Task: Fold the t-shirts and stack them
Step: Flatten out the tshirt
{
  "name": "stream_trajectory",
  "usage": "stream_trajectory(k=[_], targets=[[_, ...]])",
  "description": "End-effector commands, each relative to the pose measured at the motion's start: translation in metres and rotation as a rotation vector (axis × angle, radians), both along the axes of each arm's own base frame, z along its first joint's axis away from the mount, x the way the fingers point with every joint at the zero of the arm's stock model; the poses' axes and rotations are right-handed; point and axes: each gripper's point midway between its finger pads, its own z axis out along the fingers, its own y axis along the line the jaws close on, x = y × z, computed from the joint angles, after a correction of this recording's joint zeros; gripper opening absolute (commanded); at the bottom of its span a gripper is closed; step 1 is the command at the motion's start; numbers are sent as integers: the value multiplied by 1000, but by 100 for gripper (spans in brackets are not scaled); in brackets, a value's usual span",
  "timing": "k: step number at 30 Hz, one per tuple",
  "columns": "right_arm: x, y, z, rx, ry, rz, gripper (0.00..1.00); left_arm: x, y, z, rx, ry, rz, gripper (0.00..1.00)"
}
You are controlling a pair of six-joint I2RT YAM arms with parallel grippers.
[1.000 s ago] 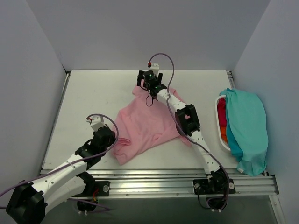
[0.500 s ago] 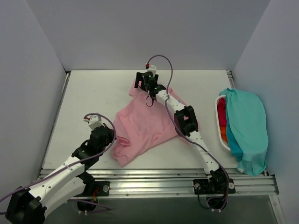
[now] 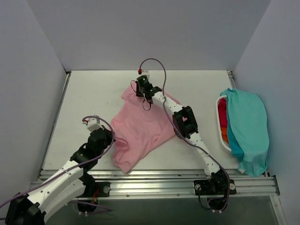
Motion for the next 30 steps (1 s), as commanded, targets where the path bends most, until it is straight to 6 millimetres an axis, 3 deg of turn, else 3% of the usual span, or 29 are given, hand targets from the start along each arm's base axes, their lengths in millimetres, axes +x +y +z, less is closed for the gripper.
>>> stream_trajectory(k=[1,3,6,7,9,10,11,12,13,14,15,16,17,18,19,21,22,24,25,26,27,28,29,30], targets=[[-47,-31,-52,-167,192,-1,0,6,-6,8,-26,-33,-16,2],[-50,-36,-54,-186,185,-8,0,7,-6,4,-22,-25,-18,2],[-48,-37,-26,-197,123,-21,0,7,-4,1,-11,-16,-8,2],[-45,-36,0,-183,83,-25,0,8,-3,1,-8,-16,-3,2],[-46,-40,18,-194,39,-36,0,10,-1,5,2,-18,15,2],[-45,-43,49,-174,-5,-48,0,10,0,8,6,-18,19,2],[-45,-45,64,-167,-34,-59,0,7,3,6,17,-4,23,2],[-51,-55,63,-196,-34,-75,0,8,3,18,2,-28,24,2],[-52,-60,104,-163,-98,-96,0,5,5,19,11,-23,24,2],[-57,-66,116,-164,-117,-110,0,3,6,24,8,-26,22,2],[-68,-80,108,-204,-104,-132,0,2,6,42,-18,-67,21,2],[-74,-84,152,-157,-177,-148,0,-2,10,45,-1,-60,19,2],[-80,-93,165,-150,-197,-167,0,-6,13,57,-10,-87,21,2],[-92,-104,157,-170,-185,-181,0,-8,16,65,-10,-97,26,2],[-99,-116,202,-98,-248,-228,0,-9,19,81,-8,-128,30,2],[-110,-128,235,-22,-281,-263,0,-12,22,98,-11,-167,24,2],[-129,-130,270,34,-334,-261,0,-14,21,119,-8,-192,2,2],[-154,-133,303,47,-390,-257,0,-17,16,141,18,-221,-59,2],[-178,-141,333,69,-444,-256,0,-21,14,149,26,-224,-88,2],[-199,-138,347,57,-481,-243,0,-25,8,174,10,-263,-132,2],[-226,-152,383,122,-539,-237,0,-28,7,184,28,-286,-162,2],[-241,-156,397,164,-571,-223,0,-31,6,194,21,-307,-181,2],[-261,-152,394,180,-576,-172,0,-38,0,211,-10,-351,-221,2],[-276,-156,404,217,-597,-146,0,-43,-4,221,-30,-380,-249,2]])
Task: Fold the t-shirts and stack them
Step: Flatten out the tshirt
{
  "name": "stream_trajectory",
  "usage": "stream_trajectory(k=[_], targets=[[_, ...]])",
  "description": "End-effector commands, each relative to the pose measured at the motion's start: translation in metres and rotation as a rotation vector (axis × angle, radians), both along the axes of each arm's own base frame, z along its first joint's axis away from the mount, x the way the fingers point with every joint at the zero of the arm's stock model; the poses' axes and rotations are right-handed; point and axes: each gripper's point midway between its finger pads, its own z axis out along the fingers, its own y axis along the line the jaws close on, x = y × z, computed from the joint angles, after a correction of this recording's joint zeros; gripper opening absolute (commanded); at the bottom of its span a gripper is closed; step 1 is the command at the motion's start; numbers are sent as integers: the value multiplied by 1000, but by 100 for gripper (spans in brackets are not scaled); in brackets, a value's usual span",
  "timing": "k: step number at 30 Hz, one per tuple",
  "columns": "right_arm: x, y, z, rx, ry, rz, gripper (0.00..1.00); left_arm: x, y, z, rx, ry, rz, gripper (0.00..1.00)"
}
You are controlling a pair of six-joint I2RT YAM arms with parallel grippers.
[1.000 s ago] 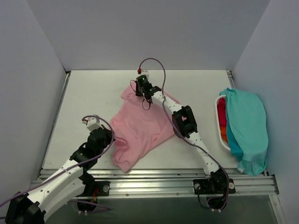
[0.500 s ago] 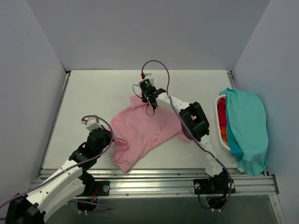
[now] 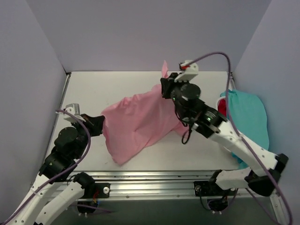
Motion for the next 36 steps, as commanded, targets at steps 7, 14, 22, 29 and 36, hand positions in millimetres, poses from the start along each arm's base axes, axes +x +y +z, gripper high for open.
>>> stream_trajectory(k=[7,14,22,29,36], targets=[[-158,-87,128,260,-403,290,0,-73,-20,150,-33,-435,-351,2],[-236,-135,190,340,-724,445,0,-165,-8,263,-79,-908,-531,2],[-151,-132,198,196,-621,151,0,-119,6,284,2,-873,-320,2],[4,-97,73,-91,-290,-241,0,41,-37,184,166,-529,-115,2],[143,-102,-151,-177,64,-393,0,204,-20,-1,175,-143,-43,2]])
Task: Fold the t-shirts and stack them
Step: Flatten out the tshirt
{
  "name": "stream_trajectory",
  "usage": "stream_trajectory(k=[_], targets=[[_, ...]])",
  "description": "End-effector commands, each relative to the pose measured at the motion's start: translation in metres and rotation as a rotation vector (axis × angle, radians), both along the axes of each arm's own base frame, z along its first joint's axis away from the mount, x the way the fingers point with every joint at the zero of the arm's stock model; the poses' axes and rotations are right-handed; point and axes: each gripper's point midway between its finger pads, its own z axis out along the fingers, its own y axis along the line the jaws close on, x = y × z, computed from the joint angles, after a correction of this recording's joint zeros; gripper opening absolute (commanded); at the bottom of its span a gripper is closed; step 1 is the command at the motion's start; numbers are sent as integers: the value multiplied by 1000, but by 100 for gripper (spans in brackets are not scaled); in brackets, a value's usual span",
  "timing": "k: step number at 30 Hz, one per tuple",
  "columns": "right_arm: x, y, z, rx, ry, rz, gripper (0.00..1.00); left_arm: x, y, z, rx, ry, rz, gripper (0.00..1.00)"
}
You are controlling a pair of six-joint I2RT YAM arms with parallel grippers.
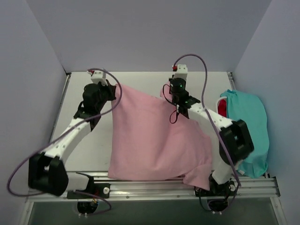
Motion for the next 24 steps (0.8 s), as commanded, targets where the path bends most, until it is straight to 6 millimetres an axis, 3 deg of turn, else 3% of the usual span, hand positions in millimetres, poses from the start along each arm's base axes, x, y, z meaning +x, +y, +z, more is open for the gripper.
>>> stream_trajectory(k=[1,2,3,4,5,6,7,8,9,11,12,13,14,15,16,17,18,19,20,21,22,24], targets=[[38,-39,-55,91,15,-197,0,59,29,-45,-74,48,82,2],[46,-42,-71,87,36,-226,0,83,29,-90,-50,140,97,2],[56,-43,-110,53,99,-253,0,98,33,-108,-40,174,115,2],[70,-47,-107,72,88,-292,0,119,39,-100,-43,166,138,2],[79,-49,-116,63,107,-321,0,140,42,-146,-24,256,156,2],[83,-54,-154,8,200,-357,0,151,45,-166,-28,322,170,2],[103,-51,-133,42,162,-379,35,166,55,-176,-40,357,187,2],[111,-57,-137,47,171,-405,74,195,48,-184,-64,381,143,3],[115,-60,-147,33,197,-420,100,203,51,-196,-89,439,146,14],[123,-62,-133,40,163,-424,100,225,60,-201,-126,435,154,30],[125,-62,-118,53,130,-420,100,231,60,-195,-151,404,156,43],[126,-62,-109,51,117,-416,100,232,64,-192,-161,394,167,67],[126,-63,-100,52,103,-418,100,233,67,-183,-171,374,170,100],[122,-67,-84,48,85,-432,100,232,72,-179,-171,380,193,94],[119,-69,-76,51,76,-435,100,231,74,-173,-167,378,205,94],[116,-71,-68,55,67,-439,100,228,75,-155,-167,347,207,94],[109,-75,-57,60,56,-446,100,221,76,-153,-153,347,212,94],[104,-77,-52,65,52,-451,100,213,83,-127,-153,307,240,94],[97,-81,-37,86,29,-457,100,206,88,-121,-147,300,271,94],[89,-85,-46,78,46,-464,100,193,92,-129,-141,318,287,94],[85,-87,-47,88,41,-471,100,179,95,-102,-150,269,298,94],[80,-91,-50,89,40,-474,100,161,95,-98,-148,262,306,94]])
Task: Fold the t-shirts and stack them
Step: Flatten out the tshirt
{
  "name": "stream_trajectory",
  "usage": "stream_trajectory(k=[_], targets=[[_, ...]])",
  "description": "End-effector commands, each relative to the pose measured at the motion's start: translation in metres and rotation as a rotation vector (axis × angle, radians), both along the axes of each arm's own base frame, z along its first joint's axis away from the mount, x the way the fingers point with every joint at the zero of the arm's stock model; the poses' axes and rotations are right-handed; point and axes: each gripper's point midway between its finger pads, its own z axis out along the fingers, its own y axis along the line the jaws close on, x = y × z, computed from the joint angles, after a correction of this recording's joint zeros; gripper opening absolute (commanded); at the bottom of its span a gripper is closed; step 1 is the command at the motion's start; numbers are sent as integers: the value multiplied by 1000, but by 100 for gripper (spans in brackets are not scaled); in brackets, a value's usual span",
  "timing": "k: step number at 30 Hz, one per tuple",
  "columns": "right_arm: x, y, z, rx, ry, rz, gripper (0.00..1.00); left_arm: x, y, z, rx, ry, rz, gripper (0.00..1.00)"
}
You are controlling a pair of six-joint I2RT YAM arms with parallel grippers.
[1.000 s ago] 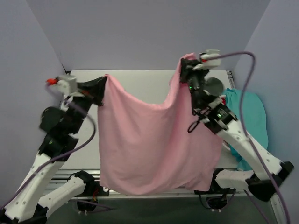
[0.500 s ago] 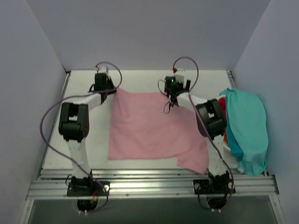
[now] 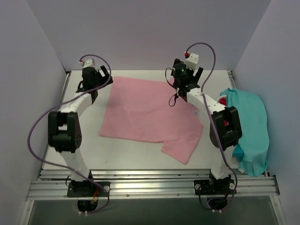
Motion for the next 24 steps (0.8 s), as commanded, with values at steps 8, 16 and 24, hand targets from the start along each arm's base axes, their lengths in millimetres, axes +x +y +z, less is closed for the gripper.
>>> stream_trajectory(k=[8,16,24], targets=[[-9,-35,-81,141,244,-17,99,-94,-15,13,6,35,23,94],[-137,-38,-88,304,163,-78,100,-170,-29,-38,-91,151,130,94],[-262,-39,-42,370,90,-44,100,-217,-39,-51,-169,181,121,95]])
